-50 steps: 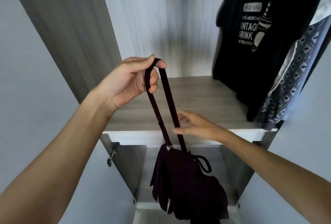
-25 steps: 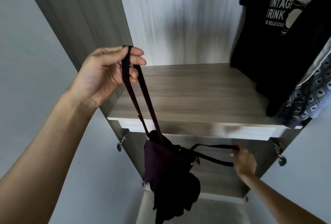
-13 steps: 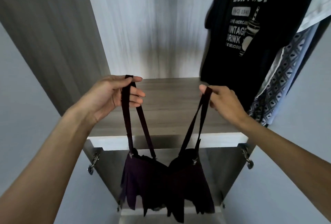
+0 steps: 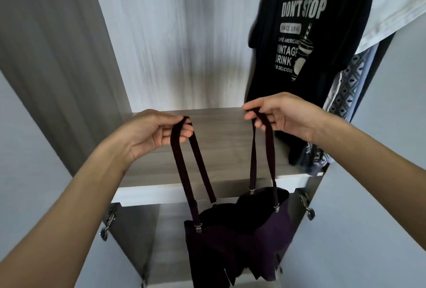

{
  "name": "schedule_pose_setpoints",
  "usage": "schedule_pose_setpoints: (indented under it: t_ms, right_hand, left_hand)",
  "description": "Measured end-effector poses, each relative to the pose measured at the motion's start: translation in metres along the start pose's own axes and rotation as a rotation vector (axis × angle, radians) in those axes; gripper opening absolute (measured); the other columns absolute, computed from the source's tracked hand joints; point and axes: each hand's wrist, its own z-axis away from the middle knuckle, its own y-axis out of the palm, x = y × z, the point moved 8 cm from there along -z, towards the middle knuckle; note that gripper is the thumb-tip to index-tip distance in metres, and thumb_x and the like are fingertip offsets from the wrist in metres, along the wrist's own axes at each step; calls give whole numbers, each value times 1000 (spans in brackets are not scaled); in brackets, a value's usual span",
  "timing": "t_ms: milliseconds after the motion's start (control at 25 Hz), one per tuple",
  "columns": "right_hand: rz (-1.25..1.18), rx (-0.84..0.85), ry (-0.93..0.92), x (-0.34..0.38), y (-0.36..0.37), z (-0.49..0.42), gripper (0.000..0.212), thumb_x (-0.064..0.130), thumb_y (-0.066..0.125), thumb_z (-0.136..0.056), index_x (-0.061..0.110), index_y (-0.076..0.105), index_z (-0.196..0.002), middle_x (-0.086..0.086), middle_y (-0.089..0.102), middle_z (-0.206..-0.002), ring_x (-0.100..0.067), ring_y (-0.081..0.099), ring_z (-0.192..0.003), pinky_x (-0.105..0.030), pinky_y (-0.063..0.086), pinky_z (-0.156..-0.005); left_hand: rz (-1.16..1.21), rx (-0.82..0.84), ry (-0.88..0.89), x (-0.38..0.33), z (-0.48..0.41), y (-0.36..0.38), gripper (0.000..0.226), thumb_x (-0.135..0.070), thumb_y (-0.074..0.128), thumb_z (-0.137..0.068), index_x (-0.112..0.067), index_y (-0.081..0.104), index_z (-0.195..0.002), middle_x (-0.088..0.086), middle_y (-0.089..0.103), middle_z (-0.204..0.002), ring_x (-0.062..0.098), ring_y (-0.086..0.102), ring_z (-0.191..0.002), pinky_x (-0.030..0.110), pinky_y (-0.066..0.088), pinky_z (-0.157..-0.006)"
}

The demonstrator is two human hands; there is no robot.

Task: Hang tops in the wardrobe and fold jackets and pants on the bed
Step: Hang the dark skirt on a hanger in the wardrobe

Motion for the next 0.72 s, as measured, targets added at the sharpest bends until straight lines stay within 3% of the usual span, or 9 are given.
schedule_pose_setpoints:
  t_ms: [80, 280, 400, 560, 720]
  right_hand:
    - [136, -74, 4, -4, -8, 1, 21, 8, 56, -97, 5, 68, -114, -16, 73, -92, -12, 60, -60, -21, 49, -54]
    - [323, -189, 3, -18, -14, -1, 14, 1, 61, -94, 1, 63, -107, -8, 62, -66, -7, 55, -47, -17, 47, -48]
    - [160, -115, 97, -32, -3, -8, 15, 1, 63, -92, 3, 67, -107, -6, 64, -73, -8, 59, -55, -19, 51, -56]
    - [-249, -81, 184, -44, 15, -14, 26, -2, 64, -89, 15, 69, -109, 0, 72, -85, -12, 71, -78, -28, 53, -76]
    - [-70, -58, 57, -35, 27, -15, 40, -10, 66, -84, 16, 68, -114, -2, 73, -96, -15, 71, -95, -24, 55, -74]
  left_hand:
    - [7, -9, -70, 10, -3, 2, 18, -6, 56, -94, 4, 67, -103, 15, 76, -86, 18, 74, -69, 28, 61, -61]
    - [120, -61, -85, 18, -4, -7, 9, -5, 57, -94, -4, 63, -101, 16, 76, -100, 23, 75, -90, 35, 61, -79]
    - [210, -84, -155, 33, -3, -19, 13, -7, 55, -96, -8, 61, -107, 7, 76, -106, 18, 74, -97, 36, 53, -93]
    - [325, -106, -155, 40, 5, -40, 22, -7, 58, -90, -3, 66, -111, 9, 75, -110, 20, 72, -103, 32, 54, -93]
    - [5, -210, 124, 20, 12, -65, 17, -9, 56, -96, -3, 69, -105, 16, 74, -106, 24, 73, -98, 33, 57, -92]
